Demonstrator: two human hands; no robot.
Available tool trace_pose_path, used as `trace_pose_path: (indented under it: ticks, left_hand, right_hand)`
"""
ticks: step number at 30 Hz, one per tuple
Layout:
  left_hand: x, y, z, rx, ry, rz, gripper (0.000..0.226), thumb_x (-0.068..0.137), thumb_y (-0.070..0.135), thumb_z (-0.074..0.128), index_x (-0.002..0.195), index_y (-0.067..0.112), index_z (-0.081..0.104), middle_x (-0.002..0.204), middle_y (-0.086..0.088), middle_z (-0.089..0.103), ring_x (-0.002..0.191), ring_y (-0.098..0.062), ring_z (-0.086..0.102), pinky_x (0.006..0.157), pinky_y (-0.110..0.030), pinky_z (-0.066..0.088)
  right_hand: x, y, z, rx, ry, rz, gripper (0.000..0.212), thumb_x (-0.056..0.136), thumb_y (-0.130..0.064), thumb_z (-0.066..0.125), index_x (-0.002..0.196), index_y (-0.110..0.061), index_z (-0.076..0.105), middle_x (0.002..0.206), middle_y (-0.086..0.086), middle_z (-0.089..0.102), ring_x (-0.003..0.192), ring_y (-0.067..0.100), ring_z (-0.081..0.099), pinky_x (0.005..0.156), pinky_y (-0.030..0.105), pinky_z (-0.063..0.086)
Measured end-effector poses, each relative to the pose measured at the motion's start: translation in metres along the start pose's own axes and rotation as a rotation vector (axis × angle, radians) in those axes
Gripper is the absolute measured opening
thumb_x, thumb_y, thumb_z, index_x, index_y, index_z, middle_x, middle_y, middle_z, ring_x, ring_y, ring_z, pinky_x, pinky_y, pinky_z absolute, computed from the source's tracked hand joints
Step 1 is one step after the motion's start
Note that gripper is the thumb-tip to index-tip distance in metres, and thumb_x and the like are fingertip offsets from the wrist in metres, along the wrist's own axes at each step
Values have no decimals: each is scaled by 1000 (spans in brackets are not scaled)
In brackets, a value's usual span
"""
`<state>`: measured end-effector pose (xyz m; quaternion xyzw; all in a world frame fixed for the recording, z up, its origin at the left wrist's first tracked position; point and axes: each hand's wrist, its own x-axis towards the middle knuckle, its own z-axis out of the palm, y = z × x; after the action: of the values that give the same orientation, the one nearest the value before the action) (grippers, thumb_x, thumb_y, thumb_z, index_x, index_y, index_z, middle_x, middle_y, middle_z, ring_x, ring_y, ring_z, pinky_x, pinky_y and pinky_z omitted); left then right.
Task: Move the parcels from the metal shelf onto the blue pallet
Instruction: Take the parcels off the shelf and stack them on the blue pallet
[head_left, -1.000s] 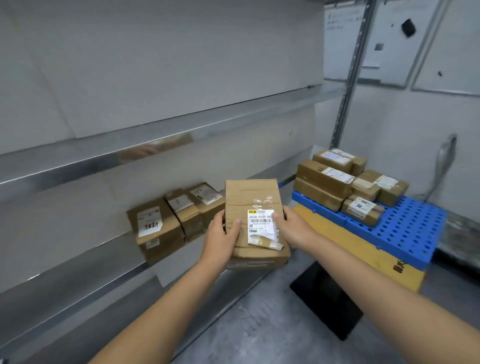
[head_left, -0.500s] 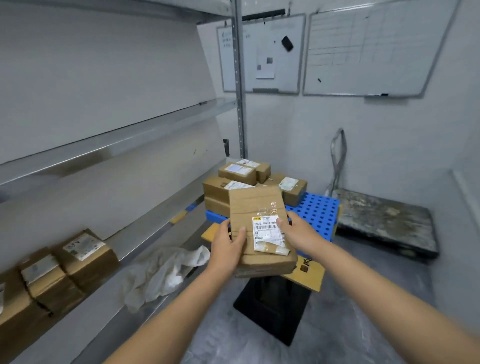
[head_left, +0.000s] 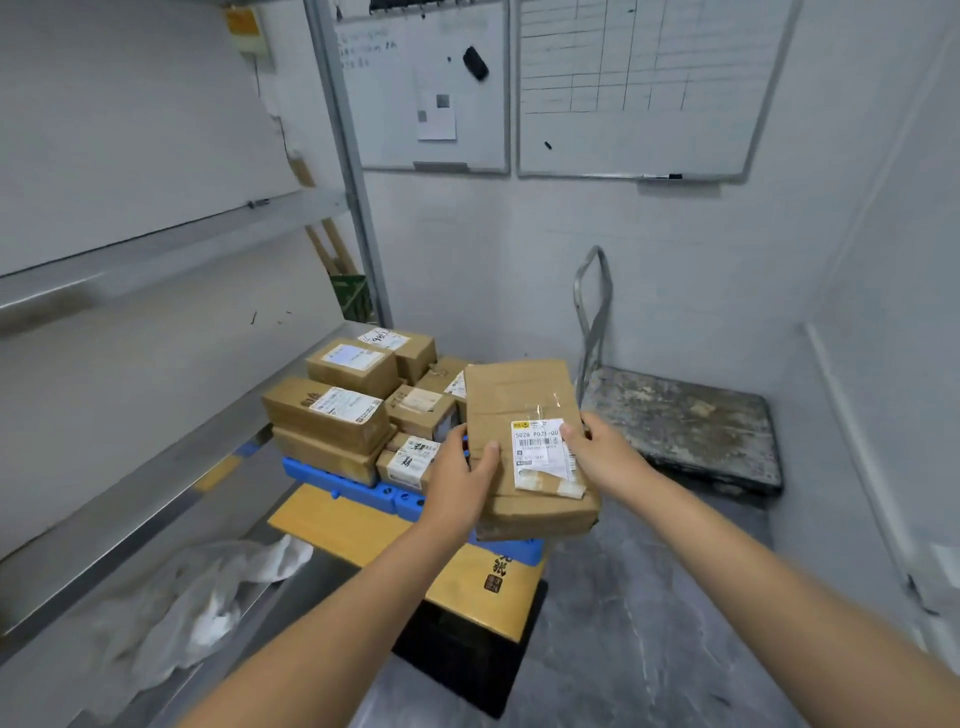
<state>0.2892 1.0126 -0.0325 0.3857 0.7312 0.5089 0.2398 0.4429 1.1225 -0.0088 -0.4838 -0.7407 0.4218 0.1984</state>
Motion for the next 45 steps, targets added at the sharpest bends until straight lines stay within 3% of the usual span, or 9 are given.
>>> trace_pose_path:
  ticks: [5, 9, 13, 27, 32, 35, 38, 40, 45]
  left_hand:
    - [48, 0, 32, 15, -34, 12, 31, 95, 39, 54, 124, 31, 47, 99, 27, 54, 90, 4, 56, 64, -13, 40]
    - [102, -2, 50, -24, -23, 12, 39, 96, 36, 54, 133, 27, 46, 108, 20, 56, 95, 3, 54, 73, -15, 42]
    - [160, -3, 55, -55, 37, -1, 41, 97, 34, 54, 134, 21, 46, 123, 6, 59, 106, -8, 55, 79, -17, 41]
    - [301, -37, 11, -42, 263, -130, 50, 99, 40, 47, 144, 20, 40, 137, 1, 51, 115, -9, 50, 95, -26, 42]
    - [349, -44, -8, -38, 394, -173, 46, 99, 41, 45, 140, 21, 44, 130, 2, 54, 110, -10, 50, 94, -29, 43]
    - [378, -51, -17, -79, 455, -193, 46, 99, 38, 47, 140, 20, 44, 122, 8, 55, 109, -8, 52, 96, -31, 47]
    - [414, -58, -24, -87, 543, -251, 44, 99, 38, 47, 140, 22, 44, 108, 17, 51, 98, -2, 51, 85, -22, 47]
    - [439, -61, -31, -90, 603, -293, 43, 99, 39, 47, 139, 23, 44, 105, 19, 51, 94, -1, 51, 77, -17, 44]
    - [492, -75, -48, -81, 724, -395, 41, 99, 38, 49, 136, 20, 47, 111, 11, 56, 100, -8, 53, 84, -24, 41]
  right_hand:
    - [50, 18, -16, -6, 8, 4, 37, 101, -37, 39, 134, -22, 48, 126, 0, 59, 103, 14, 53, 82, 28, 37]
    - [111, 17, -21, -38, 4, -5, 37, 101, -36, 38, 134, -23, 47, 123, 1, 60, 95, 15, 53, 76, 27, 37]
    - [179, 3, -22, -83, -12, -17, 40, 100, -38, 39, 136, -23, 48, 130, 1, 59, 113, 21, 56, 85, 30, 41]
    - [351, -65, 43, -150, -225, -133, 45, 102, -39, 35, 142, -19, 37, 135, 2, 54, 110, 17, 54, 83, 29, 39]
    - [417, -100, 72, -150, -266, -210, 41, 101, -34, 38, 137, -14, 38, 134, 8, 54, 117, 26, 54, 94, 36, 42]
    - [463, -117, 97, -165, -344, -286, 37, 102, -32, 37, 134, -15, 42, 131, 8, 55, 107, 21, 53, 82, 30, 37]
    - [516, -137, 123, -180, -414, -353, 36, 102, -32, 37, 134, -16, 45, 128, 6, 57, 96, 14, 47, 76, 27, 33]
    - [548, -151, 140, -170, -446, -398, 37, 102, -32, 37, 134, -17, 46, 128, 6, 57, 96, 13, 47, 76, 26, 32]
    - [616, -170, 187, -164, -571, -457, 37, 101, -34, 37, 132, -17, 47, 129, 7, 57, 99, 14, 47, 80, 29, 35]
